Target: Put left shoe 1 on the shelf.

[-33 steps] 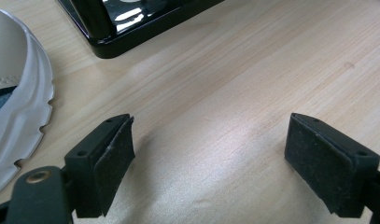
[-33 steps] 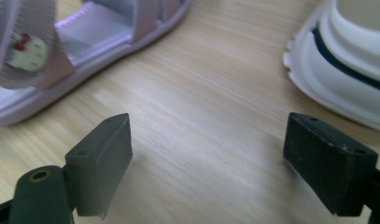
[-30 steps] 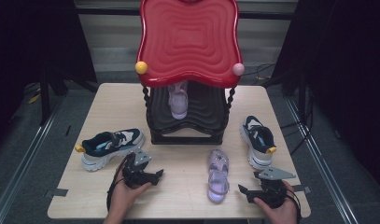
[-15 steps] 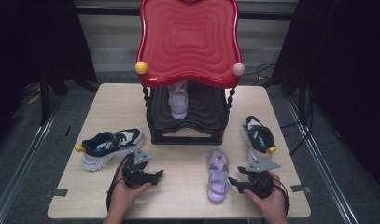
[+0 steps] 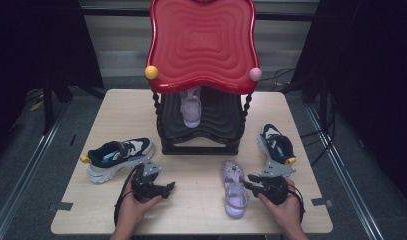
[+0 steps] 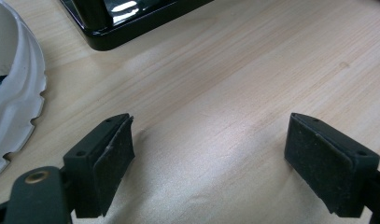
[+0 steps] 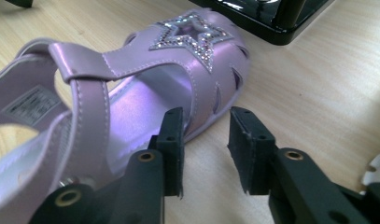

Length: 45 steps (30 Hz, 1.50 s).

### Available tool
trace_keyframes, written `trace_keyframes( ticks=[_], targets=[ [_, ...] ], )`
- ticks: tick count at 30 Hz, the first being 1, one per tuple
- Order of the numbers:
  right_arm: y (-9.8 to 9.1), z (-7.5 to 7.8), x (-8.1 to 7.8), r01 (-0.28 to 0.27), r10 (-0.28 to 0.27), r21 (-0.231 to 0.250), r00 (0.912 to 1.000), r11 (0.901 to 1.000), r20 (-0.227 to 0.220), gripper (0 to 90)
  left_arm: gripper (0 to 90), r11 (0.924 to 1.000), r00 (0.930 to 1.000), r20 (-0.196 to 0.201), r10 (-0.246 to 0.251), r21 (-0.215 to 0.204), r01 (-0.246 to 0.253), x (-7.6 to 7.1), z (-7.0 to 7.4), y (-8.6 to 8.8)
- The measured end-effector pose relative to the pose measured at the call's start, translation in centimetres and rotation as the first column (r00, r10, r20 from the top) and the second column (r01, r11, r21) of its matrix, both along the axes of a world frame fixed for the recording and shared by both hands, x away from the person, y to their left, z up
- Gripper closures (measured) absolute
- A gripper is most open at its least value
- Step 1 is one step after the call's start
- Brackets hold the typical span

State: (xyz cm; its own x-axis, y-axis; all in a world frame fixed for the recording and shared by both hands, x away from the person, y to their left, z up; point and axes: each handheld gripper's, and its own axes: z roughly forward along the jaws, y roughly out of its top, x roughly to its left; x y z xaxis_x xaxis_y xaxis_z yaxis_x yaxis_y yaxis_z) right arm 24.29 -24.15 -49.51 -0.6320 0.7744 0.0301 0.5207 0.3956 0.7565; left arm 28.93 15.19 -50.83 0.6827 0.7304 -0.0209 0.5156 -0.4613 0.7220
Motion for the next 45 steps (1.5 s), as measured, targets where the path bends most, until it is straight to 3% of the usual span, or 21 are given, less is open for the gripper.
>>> trace_keyframes(
  ticks=[11,13,19,27,29,30,33,40,45],
  targets=[
    [0.4,0.0,1.0,-0.041,0.041,0.0,0.9992,0.9992,-0.001,85.2,15.0,1.0,1.0,0.0,0.0,0.001,0.0,0.0,0.0,0.0],
    [0.5,0.1,1.5,-0.056,0.056,0.018,0.9984,0.9983,-0.006,87.6,15.0,1.0,1.0,0.0,0.0,0.0,0.0,0.0,0.0,0.0],
    [0.5,0.2,2.2,-0.067,0.068,0.032,0.9976,0.9972,-0.016,88.3,15.1,1.0,1.0,0.0,0.0,0.0,0.0,0.0,0.0,0.0],
    [1.4,0.2,3.6,-0.1,0.1,0.022,0.995,0.9948,0.006,88.3,15.0,1.0,1.0,0.0,0.0,0.0,0.0,0.0,0.0,0.0],
    [1.5,0.1,3.8,-0.096,0.095,0.027,0.9954,0.9951,0.009,84.2,15.0,1.0,1.0,0.0,0.0,0.001,0.0,0.0,0.0,0.0],
    [1.3,0.1,3.8,-0.078,0.077,0.019,0.9966,0.9968,0.028,72.0,15.1,1.0,1.0,0.0,0.0,0.0,0.0,0.0,0.0,0.0],
    [0.4,0.4,3.5,-0.048,0.047,0.051,0.9987,0.9975,0.019,56.4,15.0,1.0,1.0,0.0,0.0,0.0,0.0,0.0,0.0,0.0],
    [-0.9,1.2,1.6,-0.044,0.044,0.004,0.9983,0.999,0.038,49.3,15.0,1.0,1.0,0.0,0.0,0.001,0.0,0.0,0.0,0.0],
    [-1.6,1.6,0.9,-0.041,0.04,0.015,0.9988,0.9991,0.028,49.0,15.1,1.0,1.0,0.0,0.002,-0.001,-0.002,0.0,0.0,0.0]
  ],
)
